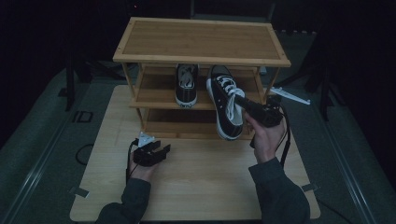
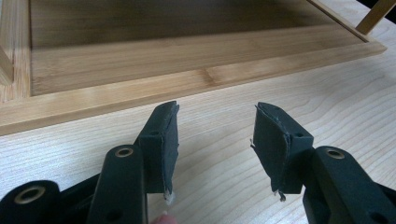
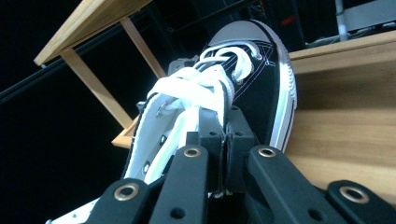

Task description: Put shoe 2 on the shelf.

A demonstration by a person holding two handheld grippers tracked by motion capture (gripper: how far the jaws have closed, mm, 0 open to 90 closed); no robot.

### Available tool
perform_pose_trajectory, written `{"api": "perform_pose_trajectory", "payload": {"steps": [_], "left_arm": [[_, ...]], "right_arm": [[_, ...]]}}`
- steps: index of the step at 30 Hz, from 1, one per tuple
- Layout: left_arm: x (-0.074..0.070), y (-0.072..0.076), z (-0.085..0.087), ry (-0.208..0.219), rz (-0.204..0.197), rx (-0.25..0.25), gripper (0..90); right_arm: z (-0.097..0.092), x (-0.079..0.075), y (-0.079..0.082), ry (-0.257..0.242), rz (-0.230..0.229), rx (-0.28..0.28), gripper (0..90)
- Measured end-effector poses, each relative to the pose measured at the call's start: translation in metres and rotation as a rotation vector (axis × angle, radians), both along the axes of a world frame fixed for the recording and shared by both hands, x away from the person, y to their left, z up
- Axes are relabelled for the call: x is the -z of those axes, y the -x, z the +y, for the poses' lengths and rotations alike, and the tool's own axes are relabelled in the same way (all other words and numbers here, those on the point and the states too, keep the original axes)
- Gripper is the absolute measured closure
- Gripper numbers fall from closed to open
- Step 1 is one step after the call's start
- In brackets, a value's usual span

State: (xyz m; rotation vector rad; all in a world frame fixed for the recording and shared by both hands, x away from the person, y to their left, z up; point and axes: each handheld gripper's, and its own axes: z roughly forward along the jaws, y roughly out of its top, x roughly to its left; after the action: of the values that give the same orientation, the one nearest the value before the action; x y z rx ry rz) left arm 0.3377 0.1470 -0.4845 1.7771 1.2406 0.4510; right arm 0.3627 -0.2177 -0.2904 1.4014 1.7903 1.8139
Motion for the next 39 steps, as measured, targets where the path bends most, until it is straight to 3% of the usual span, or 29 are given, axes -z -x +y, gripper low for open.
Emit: {"api": "perform_pose_trajectory", "payload": {"steps": [28,39], "left_arm": [[-0.001,-0.001,0.001,0.008,-0.004,-0.001,50.8],[0.000,-0.001,0.001,0.011,-0.003,0.000,50.8]], "right_arm": [[0.043,0.012,-0.054,-0.051,0.029,0.116,88.4],[0.047,0.017,-0.067,-0.064,0.022,0.165,88.4]]}}
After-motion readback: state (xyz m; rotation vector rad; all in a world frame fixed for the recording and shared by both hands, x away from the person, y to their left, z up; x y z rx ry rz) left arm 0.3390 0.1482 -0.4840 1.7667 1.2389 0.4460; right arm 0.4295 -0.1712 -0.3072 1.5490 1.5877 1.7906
